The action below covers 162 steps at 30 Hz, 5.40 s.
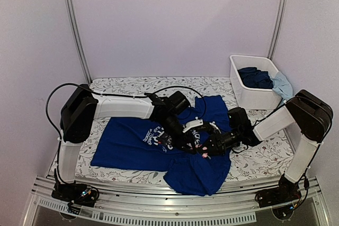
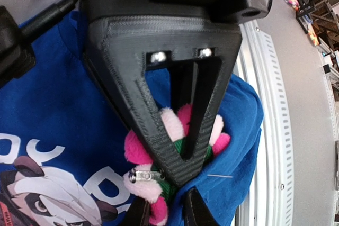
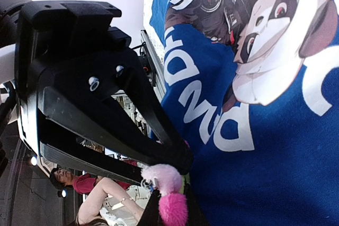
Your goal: Pin the brooch onto the clothing
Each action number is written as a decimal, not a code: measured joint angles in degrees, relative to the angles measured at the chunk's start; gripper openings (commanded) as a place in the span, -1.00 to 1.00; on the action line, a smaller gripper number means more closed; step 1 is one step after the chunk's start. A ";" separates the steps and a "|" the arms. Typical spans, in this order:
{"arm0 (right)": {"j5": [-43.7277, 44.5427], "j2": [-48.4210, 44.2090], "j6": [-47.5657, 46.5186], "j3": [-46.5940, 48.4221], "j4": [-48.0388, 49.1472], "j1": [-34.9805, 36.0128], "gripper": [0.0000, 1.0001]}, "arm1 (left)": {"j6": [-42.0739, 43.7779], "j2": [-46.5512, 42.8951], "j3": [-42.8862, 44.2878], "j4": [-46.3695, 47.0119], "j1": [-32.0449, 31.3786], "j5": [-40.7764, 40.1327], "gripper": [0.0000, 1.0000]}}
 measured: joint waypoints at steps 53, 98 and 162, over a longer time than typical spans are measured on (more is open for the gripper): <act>38.42 -35.63 -12.31 -6.93 -32.92 3.04 0.22 | -6.34 0.37 2.08 0.76 0.33 -3.58 -1.00; 40.13 -22.56 -22.18 -4.39 -28.89 3.96 -0.03 | -10.71 0.31 -0.35 2.62 0.85 -0.94 -1.00; 55.08 -14.93 -45.64 -13.90 23.50 19.82 0.17 | -7.56 -0.24 6.34 -14.38 2.99 2.03 -1.00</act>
